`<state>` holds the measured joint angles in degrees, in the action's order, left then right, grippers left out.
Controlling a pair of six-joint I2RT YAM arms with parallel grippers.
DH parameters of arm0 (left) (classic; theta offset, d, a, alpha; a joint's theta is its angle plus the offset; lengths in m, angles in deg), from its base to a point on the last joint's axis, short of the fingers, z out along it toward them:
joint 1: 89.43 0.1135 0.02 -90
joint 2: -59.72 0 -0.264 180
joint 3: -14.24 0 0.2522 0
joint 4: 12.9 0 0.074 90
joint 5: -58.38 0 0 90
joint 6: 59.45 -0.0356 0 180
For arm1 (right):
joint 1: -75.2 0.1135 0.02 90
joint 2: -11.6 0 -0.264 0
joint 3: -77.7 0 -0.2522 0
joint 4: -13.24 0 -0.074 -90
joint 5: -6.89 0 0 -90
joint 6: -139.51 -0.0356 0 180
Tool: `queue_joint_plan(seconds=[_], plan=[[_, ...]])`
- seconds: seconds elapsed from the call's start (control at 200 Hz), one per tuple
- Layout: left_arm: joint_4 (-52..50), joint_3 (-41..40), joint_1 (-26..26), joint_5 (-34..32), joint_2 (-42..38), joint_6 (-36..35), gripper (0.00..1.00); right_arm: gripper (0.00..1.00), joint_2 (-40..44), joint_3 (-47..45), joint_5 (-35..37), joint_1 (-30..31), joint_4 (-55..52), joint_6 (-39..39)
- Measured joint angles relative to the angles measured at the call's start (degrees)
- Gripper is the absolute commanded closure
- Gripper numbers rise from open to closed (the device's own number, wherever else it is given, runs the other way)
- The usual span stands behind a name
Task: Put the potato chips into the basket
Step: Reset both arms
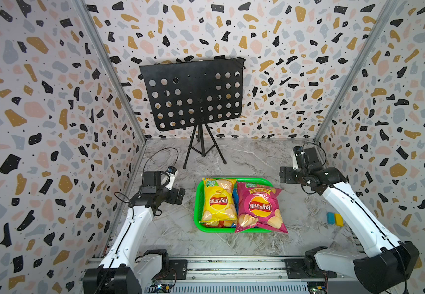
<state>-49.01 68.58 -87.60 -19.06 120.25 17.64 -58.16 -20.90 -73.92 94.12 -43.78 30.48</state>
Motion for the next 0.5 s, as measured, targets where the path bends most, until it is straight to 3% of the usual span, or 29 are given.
queue_joint_plan(seconds=[0.225,0.37,0.501], plan=[[25.90,-11.76,0.00,-2.71,4.98,3.74,0.00,0.00,6.36,-10.10,0.50,0.09,6.23,-1.31],[30.95,-10.54,0.00,-3.72,10.49,6.40,0.00,0.00,12.76,-13.79,0.74,0.09,9.14,-0.39],[42.75,-13.18,0.00,-2.97,10.14,10.10,0.00,0.00,16.98,-15.28,0.96,0.09,13.00,0.92]])
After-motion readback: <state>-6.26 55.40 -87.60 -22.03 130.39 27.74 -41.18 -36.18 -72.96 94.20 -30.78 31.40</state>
